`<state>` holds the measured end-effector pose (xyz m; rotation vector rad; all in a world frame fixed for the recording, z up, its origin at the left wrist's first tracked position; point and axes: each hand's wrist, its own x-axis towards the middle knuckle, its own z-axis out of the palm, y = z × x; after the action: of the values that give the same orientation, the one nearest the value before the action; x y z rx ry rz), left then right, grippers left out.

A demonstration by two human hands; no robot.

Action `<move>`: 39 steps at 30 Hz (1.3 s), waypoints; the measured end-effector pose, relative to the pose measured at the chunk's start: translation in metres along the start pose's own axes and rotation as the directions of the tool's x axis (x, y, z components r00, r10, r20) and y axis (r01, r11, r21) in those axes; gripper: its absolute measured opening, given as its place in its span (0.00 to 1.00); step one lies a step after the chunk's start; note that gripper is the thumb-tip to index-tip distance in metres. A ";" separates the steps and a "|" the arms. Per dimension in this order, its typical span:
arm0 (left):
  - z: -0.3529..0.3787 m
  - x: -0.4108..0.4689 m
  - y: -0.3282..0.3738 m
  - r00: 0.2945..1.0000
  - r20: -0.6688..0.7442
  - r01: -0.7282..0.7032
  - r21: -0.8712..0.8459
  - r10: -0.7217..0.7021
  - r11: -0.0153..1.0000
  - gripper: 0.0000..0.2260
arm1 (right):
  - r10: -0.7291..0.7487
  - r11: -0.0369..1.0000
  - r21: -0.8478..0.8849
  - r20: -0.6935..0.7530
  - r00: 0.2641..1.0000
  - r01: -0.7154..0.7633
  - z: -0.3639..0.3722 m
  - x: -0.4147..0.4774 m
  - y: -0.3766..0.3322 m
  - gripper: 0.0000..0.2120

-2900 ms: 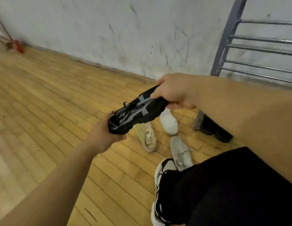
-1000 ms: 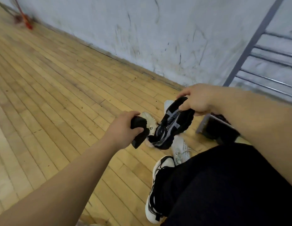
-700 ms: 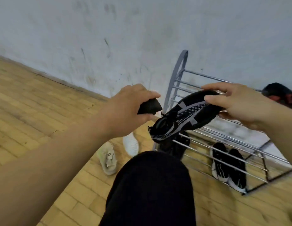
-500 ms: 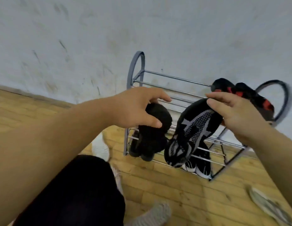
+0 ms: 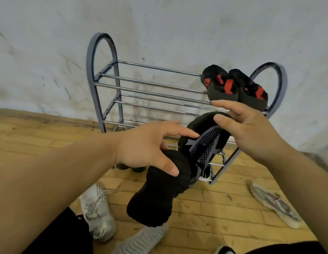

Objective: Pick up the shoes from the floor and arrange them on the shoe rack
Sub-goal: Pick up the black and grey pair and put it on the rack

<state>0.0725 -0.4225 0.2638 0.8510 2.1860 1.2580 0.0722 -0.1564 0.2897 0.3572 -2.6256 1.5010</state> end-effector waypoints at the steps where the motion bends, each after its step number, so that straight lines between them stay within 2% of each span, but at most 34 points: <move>1: 0.001 0.005 0.003 1.000 0.008 -0.008 -0.002 0.008 1.000 0.37 | -0.017 0.999 0.028 0.000 1.000 0.017 0.000 0.003 -0.001 0.16; 4: -0.001 0.020 0.003 0.999 0.004 -0.034 -0.005 0.034 0.999 0.39 | -0.039 0.992 0.118 -0.035 0.999 0.042 0.006 0.013 0.000 0.16; 8: -0.005 0.030 -0.004 0.996 -0.084 0.004 -0.012 -0.005 1.000 0.44 | 0.004 0.972 0.236 -0.067 0.998 0.012 0.016 0.026 0.002 0.18; 9: -0.005 0.031 -0.007 0.994 -0.111 0.005 -0.039 -0.009 0.999 0.45 | 0.012 0.974 0.226 -0.077 0.997 0.006 0.016 0.028 0.001 0.20; 11: -0.007 0.029 -0.012 0.984 -0.176 0.009 -0.104 -0.027 0.994 0.47 | -0.015 0.998 0.053 -0.151 0.988 0.023 0.016 0.028 -0.001 0.23; 13: -0.011 0.023 -0.016 0.963 -0.262 0.026 -0.115 -0.055 0.993 0.48 | -0.064 0.995 -0.088 -0.196 0.979 0.048 0.017 0.023 -0.005 0.21; 14: -0.013 0.020 -0.017 0.950 -0.306 0.032 -0.124 -0.069 0.992 0.48 | -0.072 0.994 -0.090 -0.157 0.985 0.058 0.018 0.020 -0.004 0.19; 16: -0.018 0.013 -0.017 0.916 -0.391 0.026 -0.157 -0.086 0.987 0.48 | -0.030 0.997 -0.066 0.052 0.998 0.034 0.022 0.015 -0.002 0.18; 18: -0.020 0.007 -0.015 0.887 -0.453 0.006 -0.185 -0.091 0.983 0.47 | 0.047 0.996 -0.085 0.272 0.961 -0.024 0.028 0.011 0.004 0.23; 20: -0.022 0.003 -0.013 0.861 -0.501 -0.024 -0.203 -0.083 0.979 0.46 | 0.121 0.991 -0.097 0.369 0.922 -0.092 0.033 0.010 0.008 0.26; 25: -0.018 -0.006 -0.006 0.788 -0.611 -0.069 -0.201 -0.070 0.977 0.45 | 0.234 0.923 0.177 0.448 0.863 -0.342 0.048 0.006 0.004 0.25; 28: -0.012 -0.008 -0.001 0.755 -0.653 -0.073 -0.185 -0.067 0.980 0.46 | 0.238 0.877 0.263 0.490 0.839 -0.402 0.054 0.000 -0.002 0.26; 30: -0.010 -0.011 0.001 0.742 -0.667 -0.073 -0.174 -0.063 0.982 0.46 | 0.253 0.839 0.316 0.495 0.831 -0.443 0.057 -0.001 -0.006 0.22; 35: -0.006 -0.018 0.008 0.749 -0.659 -0.064 -0.177 -0.070 0.982 0.46 | 0.255 0.687 0.467 0.563 0.786 -0.557 0.060 -0.004 -0.013 0.18; 39: -0.003 -0.028 0.012 0.772 -0.631 -0.060 -0.204 -0.084 0.977 0.45 | 0.370 0.625 0.483 0.509 0.777 -0.614 0.063 -0.010 -0.020 0.17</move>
<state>0.0933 -0.4398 0.2785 0.3315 2.4659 1.9549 0.0892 -0.2184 0.2720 -0.1184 -2.4915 2.7793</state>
